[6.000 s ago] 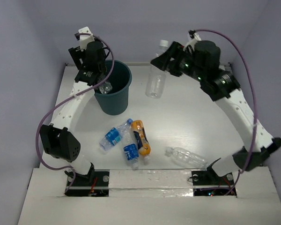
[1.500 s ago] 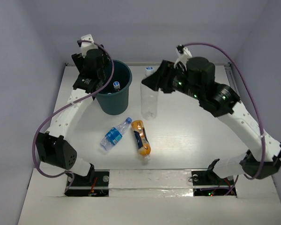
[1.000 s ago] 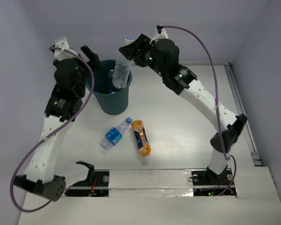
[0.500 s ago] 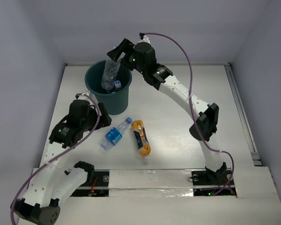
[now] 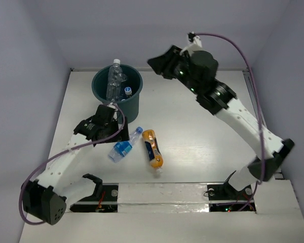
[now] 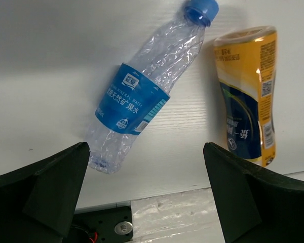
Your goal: Put the plastic bottles in the bin
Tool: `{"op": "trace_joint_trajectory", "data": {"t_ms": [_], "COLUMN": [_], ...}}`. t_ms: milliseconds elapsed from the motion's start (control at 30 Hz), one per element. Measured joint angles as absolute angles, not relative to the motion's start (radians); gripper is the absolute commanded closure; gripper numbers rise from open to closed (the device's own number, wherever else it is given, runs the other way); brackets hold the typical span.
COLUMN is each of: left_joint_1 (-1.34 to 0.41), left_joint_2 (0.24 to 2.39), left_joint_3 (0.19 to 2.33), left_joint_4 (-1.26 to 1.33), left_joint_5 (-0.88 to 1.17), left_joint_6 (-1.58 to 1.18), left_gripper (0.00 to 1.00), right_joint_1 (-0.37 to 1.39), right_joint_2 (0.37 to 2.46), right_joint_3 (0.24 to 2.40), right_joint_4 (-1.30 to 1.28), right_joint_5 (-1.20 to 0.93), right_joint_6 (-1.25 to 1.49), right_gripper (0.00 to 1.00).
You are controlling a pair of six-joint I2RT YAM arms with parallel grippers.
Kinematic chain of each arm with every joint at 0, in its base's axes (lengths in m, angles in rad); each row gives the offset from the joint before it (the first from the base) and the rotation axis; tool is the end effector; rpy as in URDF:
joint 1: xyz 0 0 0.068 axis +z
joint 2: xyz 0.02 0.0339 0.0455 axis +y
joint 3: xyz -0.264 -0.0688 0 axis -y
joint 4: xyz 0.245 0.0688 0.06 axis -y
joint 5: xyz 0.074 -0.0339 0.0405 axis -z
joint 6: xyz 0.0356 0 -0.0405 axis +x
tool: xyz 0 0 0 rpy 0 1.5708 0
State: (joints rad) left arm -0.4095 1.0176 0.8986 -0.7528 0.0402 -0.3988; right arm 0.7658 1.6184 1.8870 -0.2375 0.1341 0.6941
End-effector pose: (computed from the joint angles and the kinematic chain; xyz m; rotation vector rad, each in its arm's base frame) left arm 0.1849 -0.0818 0.2847 0.0315 2.4843 -0.4020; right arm 0.2643 0.2475 0.5035 0.0545 1.6365 1.0419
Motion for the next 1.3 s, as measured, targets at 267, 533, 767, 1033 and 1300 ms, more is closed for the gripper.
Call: {"op": "trace_joint_trajectory", "data": {"t_ms": [267,533,767,1033,1300], "left_joint_1": [-0.433,-0.439,-0.44,-0.45,-0.462], "left_joint_2": [1.2,1.36,1.471,1.439,1.167], "left_joint_3": [0.886,0.893,0.894,0.848,0.756], "left_joint_4": [-0.688,-0.661,-0.652,-0.618,-0.655], "left_joint_5": [0.016,0.026,0.041,0.085,0.165], "left_joint_6": [-0.352,-0.318,-0.303,-0.315,-0.393], "left_gripper": [0.03,0.03,0.27,0.75,0.79], "right_joint_1": [0.766,0.794,0.806,0.862,0.873], "right_joint_2": [1.195,1.278,1.422,1.683,1.797], "right_joint_3": [1.239,0.964,0.97,1.047,1.084], "right_joint_4": [-0.183,-0.244,-0.204,-0.202,-0.206], "right_joint_5": [0.031,-0.099,-0.13,-0.143,-0.139], "right_joint_6": [0.685,0.712,0.722,0.715,0.71], "right_gripper": [0.52,0.1,0.08,0.04,0.21]}}
